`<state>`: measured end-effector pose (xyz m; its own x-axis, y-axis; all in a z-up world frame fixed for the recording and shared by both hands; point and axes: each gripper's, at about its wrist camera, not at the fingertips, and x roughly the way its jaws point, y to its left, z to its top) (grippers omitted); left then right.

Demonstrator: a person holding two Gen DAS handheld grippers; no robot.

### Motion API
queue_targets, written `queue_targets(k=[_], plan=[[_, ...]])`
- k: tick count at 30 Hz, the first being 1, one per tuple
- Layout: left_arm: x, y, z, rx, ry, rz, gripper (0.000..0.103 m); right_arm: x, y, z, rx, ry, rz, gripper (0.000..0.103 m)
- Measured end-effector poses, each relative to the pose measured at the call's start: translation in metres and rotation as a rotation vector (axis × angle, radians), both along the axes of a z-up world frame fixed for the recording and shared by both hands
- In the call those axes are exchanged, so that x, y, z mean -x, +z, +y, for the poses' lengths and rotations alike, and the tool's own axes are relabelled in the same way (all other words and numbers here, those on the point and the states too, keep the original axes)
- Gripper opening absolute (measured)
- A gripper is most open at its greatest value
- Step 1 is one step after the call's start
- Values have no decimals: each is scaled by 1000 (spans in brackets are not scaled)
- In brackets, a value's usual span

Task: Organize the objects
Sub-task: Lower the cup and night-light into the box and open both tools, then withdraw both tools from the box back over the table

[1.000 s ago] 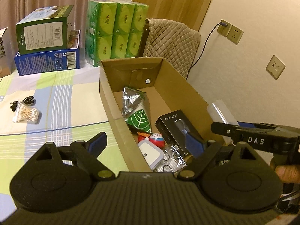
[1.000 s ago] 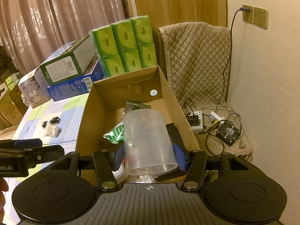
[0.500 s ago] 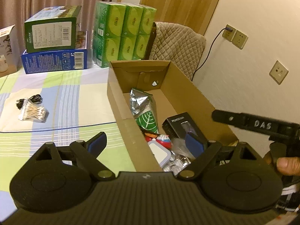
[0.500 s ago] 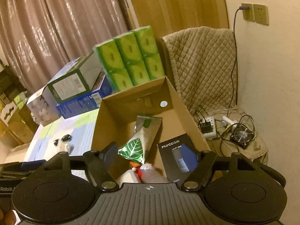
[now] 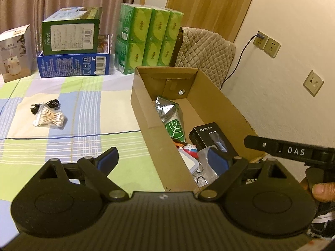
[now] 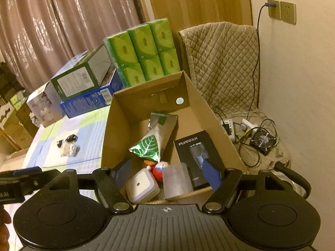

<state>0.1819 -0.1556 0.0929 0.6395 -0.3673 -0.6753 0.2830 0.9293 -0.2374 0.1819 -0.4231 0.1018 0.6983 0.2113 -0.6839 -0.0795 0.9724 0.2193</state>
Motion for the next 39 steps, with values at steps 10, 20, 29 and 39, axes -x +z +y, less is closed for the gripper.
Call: queue_targets(k=[10, 20, 29, 39], plan=[[15, 9, 25, -2, 44, -14, 92, 16, 8, 11, 31, 4, 0, 72], [31, 14, 47, -19, 82, -37, 98, 26, 13, 30, 37, 33, -4, 72], [40, 18, 69, -37, 130, -55, 102, 30, 15, 46, 47, 62, -8, 72], [45, 16, 95, -57, 180, -60, 102, 34, 16, 79, 47, 126, -18, 72]])
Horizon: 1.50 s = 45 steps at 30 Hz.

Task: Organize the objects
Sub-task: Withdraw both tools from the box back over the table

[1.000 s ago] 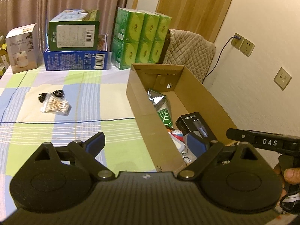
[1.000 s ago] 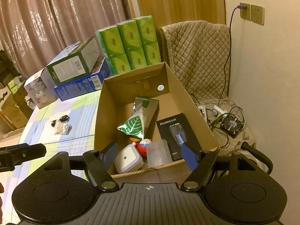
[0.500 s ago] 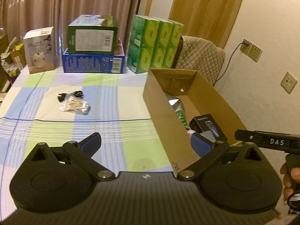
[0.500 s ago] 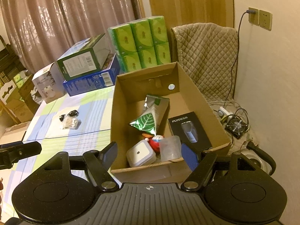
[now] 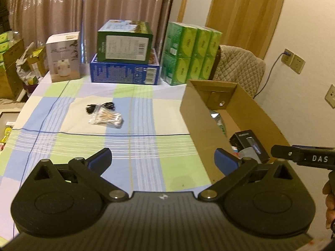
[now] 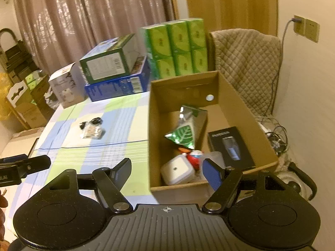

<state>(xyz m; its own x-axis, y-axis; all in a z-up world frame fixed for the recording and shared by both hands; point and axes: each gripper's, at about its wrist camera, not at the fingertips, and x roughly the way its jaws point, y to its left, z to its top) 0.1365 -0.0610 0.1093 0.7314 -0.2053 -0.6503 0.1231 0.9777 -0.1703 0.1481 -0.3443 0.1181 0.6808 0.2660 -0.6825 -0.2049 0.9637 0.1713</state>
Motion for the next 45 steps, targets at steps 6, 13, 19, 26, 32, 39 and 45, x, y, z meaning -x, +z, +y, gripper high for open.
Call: queue_targets(k=[6, 13, 19, 26, 32, 39, 45], plan=[[2, -12, 33, -12, 61, 13, 102, -2, 1, 31, -25, 58, -27, 72], [-6, -26, 84, -27, 151, 28, 102, -19, 2, 83, -27, 193, -70, 72], [-30, -42, 120, -48, 166, 58, 102, -54, -16, 134, 34, 339, -58, 72], [-73, -67, 143, -177, 67, 84, 102, -111, -54, 185, 151, 533, -18, 72], [-110, -87, 162, -229, -59, 89, 102, -160, -85, 230, 241, 728, -13, 72], [-152, -105, 182, -280, -144, 85, 102, -207, -126, 275, 308, 868, 14, 71], [-180, -126, 184, -327, -221, 98, 102, -236, -156, 299, 350, 921, 22, 71]])
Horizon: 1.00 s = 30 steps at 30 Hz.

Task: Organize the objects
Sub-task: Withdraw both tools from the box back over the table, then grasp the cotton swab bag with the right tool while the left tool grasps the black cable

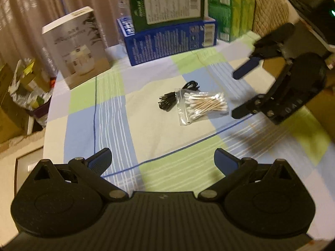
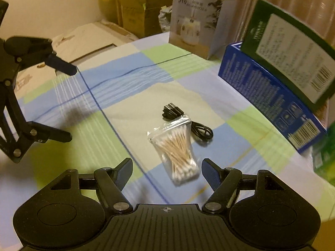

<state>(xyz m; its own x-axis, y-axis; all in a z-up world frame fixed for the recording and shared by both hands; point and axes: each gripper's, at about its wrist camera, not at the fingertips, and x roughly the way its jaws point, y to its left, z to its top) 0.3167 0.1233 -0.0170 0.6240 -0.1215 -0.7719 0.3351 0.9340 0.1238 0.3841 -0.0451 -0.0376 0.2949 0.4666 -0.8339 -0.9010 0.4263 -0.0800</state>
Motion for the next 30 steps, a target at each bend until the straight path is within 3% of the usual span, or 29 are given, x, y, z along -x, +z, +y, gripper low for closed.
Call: queue_targets(k=[7, 12, 17, 23, 30], plan=[[-20, -19, 2, -10, -31, -1, 102, -23, -25, 23, 72, 51, -17, 68], [-33, -29, 5, 6, -31, 8, 102, -33, -38, 30, 85, 65, 16, 56], [-44, -36, 5, 9, -36, 15, 102, -34, -39, 30, 71, 30, 38, 27], [-64, -39, -1, 11, -57, 11, 101, -40, -12, 5, -9, -103, 63, 21], [-105, -43, -30, -41, -124, -29, 86, -52, 5, -31, 4, -297, 35, 21]])
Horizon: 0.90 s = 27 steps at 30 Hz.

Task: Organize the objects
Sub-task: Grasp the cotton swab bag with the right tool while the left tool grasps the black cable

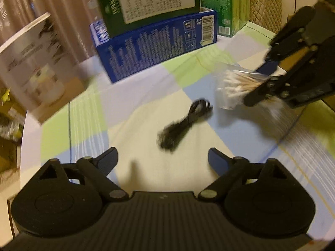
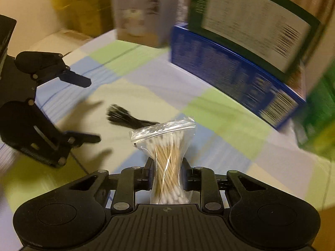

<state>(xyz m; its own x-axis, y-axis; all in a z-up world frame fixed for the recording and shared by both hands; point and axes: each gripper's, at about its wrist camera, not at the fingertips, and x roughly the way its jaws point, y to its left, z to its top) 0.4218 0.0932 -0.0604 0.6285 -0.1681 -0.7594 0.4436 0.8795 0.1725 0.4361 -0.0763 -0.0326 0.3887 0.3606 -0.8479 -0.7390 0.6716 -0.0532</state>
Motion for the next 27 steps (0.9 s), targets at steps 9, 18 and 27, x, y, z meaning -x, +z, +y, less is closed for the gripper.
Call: queue_targets(k=[9, 18, 27], plan=[[-35, -12, -40, -81, -107, 12, 56, -9, -6, -28, -10, -166, 68, 21], [-35, -13, -42, -88, -78, 92, 21, 5, 4, -32, -19, -170, 65, 21], [48, -2, -29, 46, 64, 236, 15, 70, 26, -48, -91, -182, 99, 21]])
